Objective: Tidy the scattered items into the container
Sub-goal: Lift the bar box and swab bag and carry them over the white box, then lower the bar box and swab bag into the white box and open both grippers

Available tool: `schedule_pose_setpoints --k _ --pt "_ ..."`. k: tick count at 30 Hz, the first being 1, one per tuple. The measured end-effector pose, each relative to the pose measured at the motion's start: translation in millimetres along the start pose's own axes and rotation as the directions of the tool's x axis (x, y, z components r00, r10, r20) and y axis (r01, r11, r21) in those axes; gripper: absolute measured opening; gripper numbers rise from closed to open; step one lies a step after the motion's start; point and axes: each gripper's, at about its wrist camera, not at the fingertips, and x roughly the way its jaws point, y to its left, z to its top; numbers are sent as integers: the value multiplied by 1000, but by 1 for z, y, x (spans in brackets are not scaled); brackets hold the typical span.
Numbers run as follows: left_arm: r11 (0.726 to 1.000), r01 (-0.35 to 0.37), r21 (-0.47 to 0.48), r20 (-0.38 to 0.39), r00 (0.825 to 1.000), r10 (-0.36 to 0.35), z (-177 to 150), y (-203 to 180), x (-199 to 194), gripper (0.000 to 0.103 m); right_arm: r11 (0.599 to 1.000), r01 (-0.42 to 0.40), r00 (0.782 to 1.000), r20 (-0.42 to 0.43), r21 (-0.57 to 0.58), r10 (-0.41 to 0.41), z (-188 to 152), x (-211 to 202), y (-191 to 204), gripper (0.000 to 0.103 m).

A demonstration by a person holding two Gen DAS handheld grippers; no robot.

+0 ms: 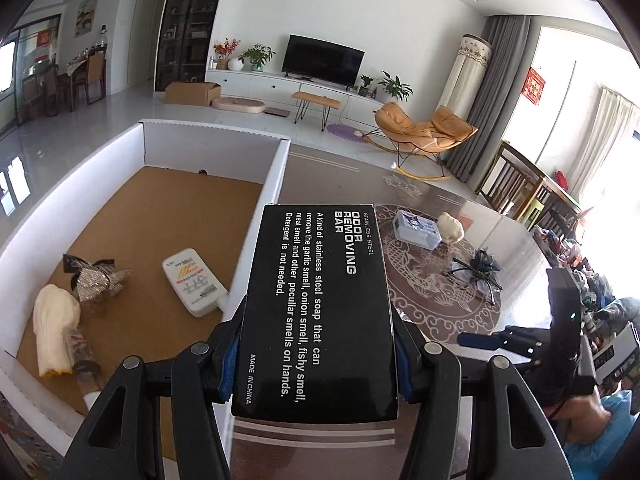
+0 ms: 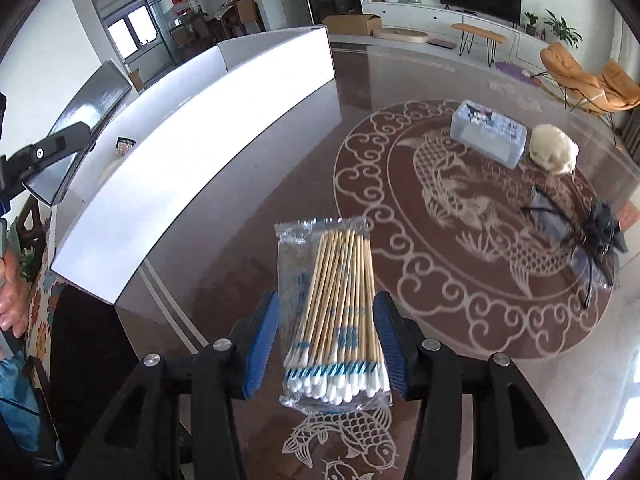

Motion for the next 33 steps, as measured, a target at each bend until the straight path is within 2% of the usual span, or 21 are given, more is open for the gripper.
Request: schedule_pose_setpoints --k 1,3,5,7,8,9,12,14,18,20,22,24,28,30,33 --pt "1000 1 5 -6 1000 -1 -5 -4 2 58 1000 25 1000 10 -8 -25 -9 5 2 50" --pt "1000 4 11 -21 1000 -4 -13 -12 5 58 990 129 992 24 -55 -128 -20 17 10 54" --pt "1000 4 16 -33 999 -4 -19 -16 7 58 981 175 985 33 -89 -172 -26 27 13 60" --pt "1000 -3 25 -39 999 4 -24 -20 7 58 983 159 987 35 -96 -156 -28 29 11 58" --pt "1000 -4 25 -42 999 5 -26 -21 8 58 986 145 989 23 -79 -143 -26 28 7 51" --pt "1000 -2 20 -46 999 3 -28 -21 9 58 987 148 989 17 -65 -147 -24 26 3 37" --pt "1000 10 10 -56 998 -9 -31 -22 11 58 992 125 992 2 -19 -125 -22 18 -10 34" --pt "1000 14 19 -62 998 -13 -33 -25 13 58 995 98 995 24 9 -98 -23 5 -14 34" --pt "999 42 11 -91 995 -41 -36 -30 24 58 997 77 996 34 19 -78 -17 -6 -10 34" --pt "997 70 -13 -97 993 -71 -33 -26 25 58 999 35 999 38 31 -36 -6 -7 -5 34" --pt "997 76 -33 -83 993 -78 -23 -14 19 58 1000 -9 997 72 11 8 18 -14 9 34" --pt "998 52 -47 -58 997 -54 -6 7 9 58 998 -44 991 124 -40 48 52 -24 33 34" --pt "996 -47 -70 -13 999 46 46 65 0 58 984 -125 967 209 -123 149 138 -33 87 34" --pt "991 -97 -92 -11 995 96 75 98 7 58 978 -145 959 222 -152 176 182 -23 113 34" --pt "976 -176 -128 -29 984 173 114 145 31 58 974 -143 963 205 -174 178 243 13 145 34"
